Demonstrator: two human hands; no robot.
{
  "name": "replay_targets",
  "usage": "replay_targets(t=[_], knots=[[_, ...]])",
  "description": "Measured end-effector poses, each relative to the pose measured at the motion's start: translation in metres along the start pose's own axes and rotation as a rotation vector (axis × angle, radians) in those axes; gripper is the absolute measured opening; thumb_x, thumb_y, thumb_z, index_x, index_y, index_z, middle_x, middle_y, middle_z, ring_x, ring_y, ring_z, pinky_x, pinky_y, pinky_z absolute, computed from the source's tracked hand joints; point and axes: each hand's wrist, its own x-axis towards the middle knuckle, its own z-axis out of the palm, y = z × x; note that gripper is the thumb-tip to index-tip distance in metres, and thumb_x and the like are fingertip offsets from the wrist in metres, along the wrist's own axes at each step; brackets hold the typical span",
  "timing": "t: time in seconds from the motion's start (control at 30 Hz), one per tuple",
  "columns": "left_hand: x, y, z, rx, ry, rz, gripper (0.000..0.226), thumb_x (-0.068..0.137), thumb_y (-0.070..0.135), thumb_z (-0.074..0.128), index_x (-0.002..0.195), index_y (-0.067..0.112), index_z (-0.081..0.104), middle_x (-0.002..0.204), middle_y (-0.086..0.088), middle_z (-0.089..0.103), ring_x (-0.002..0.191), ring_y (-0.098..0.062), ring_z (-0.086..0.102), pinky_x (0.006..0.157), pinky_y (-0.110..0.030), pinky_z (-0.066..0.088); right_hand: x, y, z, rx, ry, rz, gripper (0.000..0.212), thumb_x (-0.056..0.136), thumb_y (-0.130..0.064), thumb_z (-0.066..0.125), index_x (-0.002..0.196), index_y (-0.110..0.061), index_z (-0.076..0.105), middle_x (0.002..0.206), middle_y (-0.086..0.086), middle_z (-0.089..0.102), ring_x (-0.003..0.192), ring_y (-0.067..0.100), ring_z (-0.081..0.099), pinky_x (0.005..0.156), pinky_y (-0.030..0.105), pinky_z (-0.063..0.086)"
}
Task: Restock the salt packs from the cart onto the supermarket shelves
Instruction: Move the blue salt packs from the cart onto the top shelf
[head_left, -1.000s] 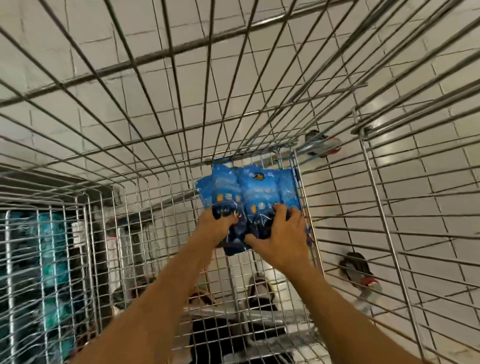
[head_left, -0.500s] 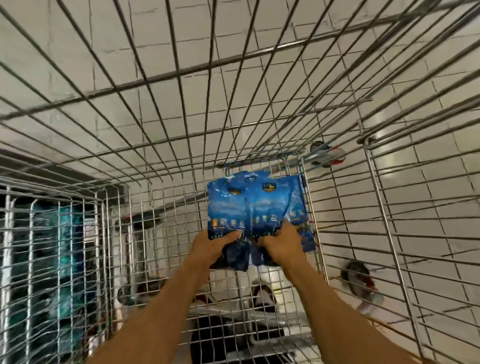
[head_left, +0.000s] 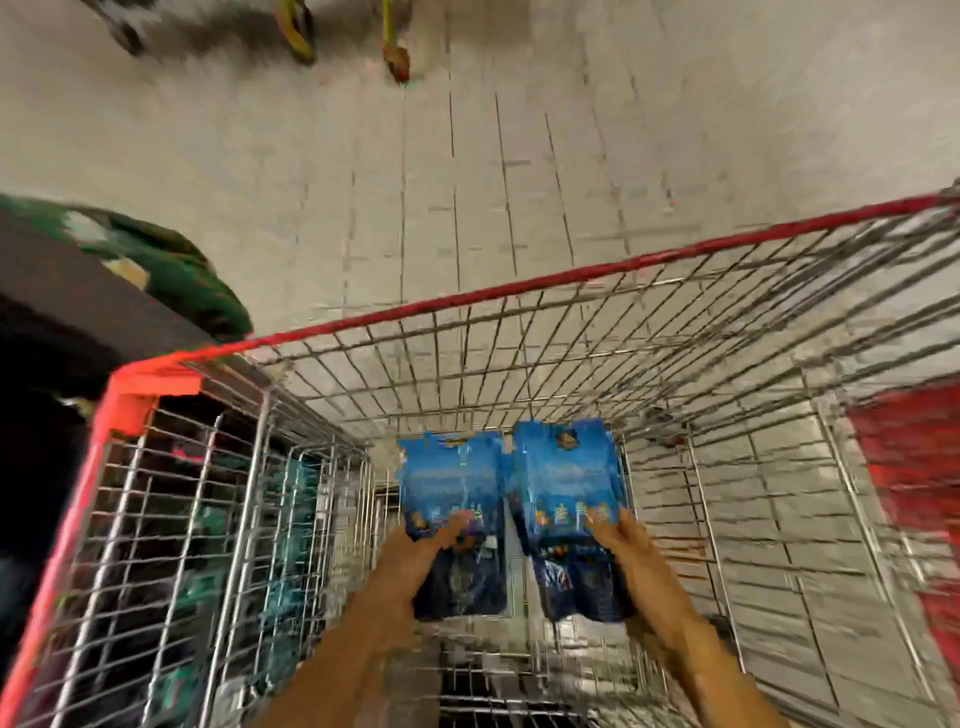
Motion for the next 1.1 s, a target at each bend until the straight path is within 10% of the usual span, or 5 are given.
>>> replay_targets(t=[0.2,0.33,0.47,0.6,1.1], knots=[[-0.137,0.043,-0.037,-0.272,0.094,0.270,0.064,0.031,0.051,0.097,0.088,0.033,0.076,0.094,0.000,0.078,0.086,-0.028,0.074,0.081,-0.048,0.058,-0.096,-0.059,0.025,-0.078,-0.202,-0.146,0.057,0.084,-0.019,0.074,0.138,-0.018,0.053,0.140,0.005,0.057,0.131,0.023,0.053,0.115,0.048,0.036],[-0.229,0.056,-0.073,-0.395,0.210,0.500,0.068,0.037,0.047,0.097,0.098,0.024,0.076,0.099,-0.012,0.076,0.087,-0.032,0.074,0.065,-0.035,0.059,-0.146,-0.099,0.062,-0.188,-0.336,-0.316,0.030,0.088,0.001,0.067,0.114,-0.015,0.064,0.098,0.000,0.077,0.085,0.003,0.073,0.076,0.018,0.057],[-0.326,0.066,-0.118,-0.427,0.406,0.699,0.057,0.048,0.041,0.092,0.096,0.017,0.077,0.095,-0.009,0.077,0.082,-0.020,0.075,0.062,-0.024,0.057,-0.212,-0.133,0.112,-0.219,-0.520,-0.416,0.043,0.074,-0.010,0.075,0.116,-0.008,0.067,0.105,0.015,0.075,0.102,0.032,0.070,0.095,0.050,0.053],[-0.423,0.052,-0.161,-0.484,0.544,0.843,0.045,0.058,0.027,0.089,0.099,0.013,0.076,0.101,-0.017,0.075,0.086,-0.029,0.074,0.068,-0.034,0.058,-0.288,-0.152,0.169,-0.244,-0.731,-0.519,0.041,0.072,-0.005,0.074,0.112,-0.003,0.066,0.104,0.020,0.075,0.095,0.036,0.071,0.091,0.055,0.056],[-0.748,-0.086,-0.274,-0.541,1.241,1.258,0.047,0.061,0.038,0.080,0.102,0.015,0.075,0.108,-0.006,0.075,0.102,-0.024,0.071,0.089,-0.038,0.055,-0.617,-0.082,0.339,-0.200,-1.661,-0.716,0.036,0.067,-0.024,0.077,0.102,-0.018,0.076,0.107,0.006,0.076,0.096,0.020,0.073,0.083,0.032,0.059]])
